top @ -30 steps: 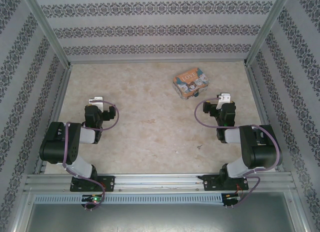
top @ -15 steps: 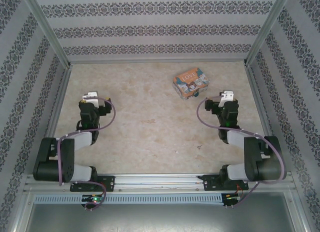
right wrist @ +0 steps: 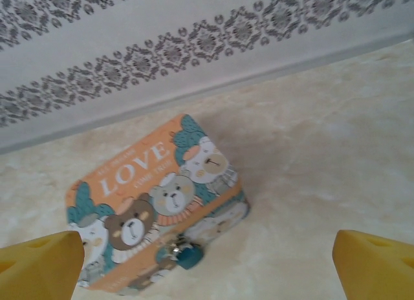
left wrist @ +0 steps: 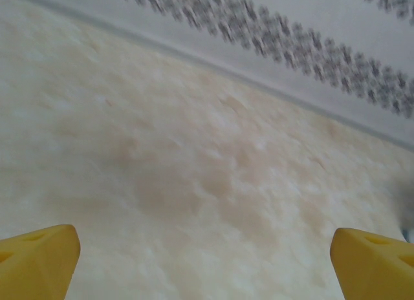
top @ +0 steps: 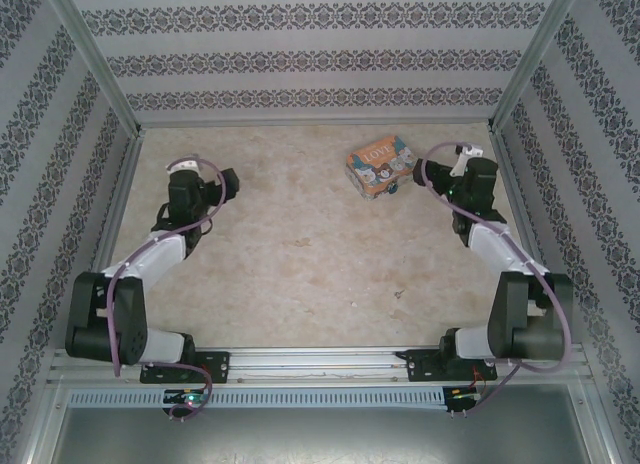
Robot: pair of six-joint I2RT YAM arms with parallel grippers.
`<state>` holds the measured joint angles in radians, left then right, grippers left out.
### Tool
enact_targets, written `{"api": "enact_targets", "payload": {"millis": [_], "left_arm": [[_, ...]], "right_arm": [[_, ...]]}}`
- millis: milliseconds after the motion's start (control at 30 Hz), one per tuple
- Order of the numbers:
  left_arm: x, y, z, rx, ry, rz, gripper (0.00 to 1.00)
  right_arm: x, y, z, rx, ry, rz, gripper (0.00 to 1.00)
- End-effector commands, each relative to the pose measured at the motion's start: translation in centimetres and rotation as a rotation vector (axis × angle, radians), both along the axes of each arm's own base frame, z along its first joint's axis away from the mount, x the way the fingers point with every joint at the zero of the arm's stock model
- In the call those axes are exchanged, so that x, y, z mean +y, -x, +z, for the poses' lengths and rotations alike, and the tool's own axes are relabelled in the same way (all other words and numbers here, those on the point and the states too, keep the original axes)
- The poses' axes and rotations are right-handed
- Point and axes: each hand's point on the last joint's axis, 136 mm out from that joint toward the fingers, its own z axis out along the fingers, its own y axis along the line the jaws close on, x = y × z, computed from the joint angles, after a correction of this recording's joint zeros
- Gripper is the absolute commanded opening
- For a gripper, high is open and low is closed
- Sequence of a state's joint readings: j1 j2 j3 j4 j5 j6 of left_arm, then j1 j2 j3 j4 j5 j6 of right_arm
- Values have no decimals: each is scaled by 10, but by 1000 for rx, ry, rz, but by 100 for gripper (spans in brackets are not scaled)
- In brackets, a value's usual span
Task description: Unlock the padlock with the key
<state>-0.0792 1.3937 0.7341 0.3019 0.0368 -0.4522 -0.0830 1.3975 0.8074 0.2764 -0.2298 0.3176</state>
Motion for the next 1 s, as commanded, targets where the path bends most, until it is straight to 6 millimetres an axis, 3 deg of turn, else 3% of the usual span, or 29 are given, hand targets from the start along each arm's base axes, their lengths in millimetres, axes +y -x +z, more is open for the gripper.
{"api": "enact_targets", "payload": {"millis": [0,133,333,533,700,967], "left_arm": [[-46,0,-13,99,124,-104,99],[-94,-9,-21,158,170,-201,99],[-180,-23,-29,195,197,-390,99],[-249,-32,-33,222,266,-517,99],[-284,-38,-38,251,325,-579,99],[-319,-49,-45,271,381,-646,100]], "right_arm": [[15,-9,-7,88,-180,65,99],[16,-34,-9,110,-308,101,98],[13,-66,-27,151,-336,94,98],[13,-92,-40,182,-323,122,98],[16,-109,-50,208,-323,161,98],[21,-129,-63,266,-330,188,98]]}}
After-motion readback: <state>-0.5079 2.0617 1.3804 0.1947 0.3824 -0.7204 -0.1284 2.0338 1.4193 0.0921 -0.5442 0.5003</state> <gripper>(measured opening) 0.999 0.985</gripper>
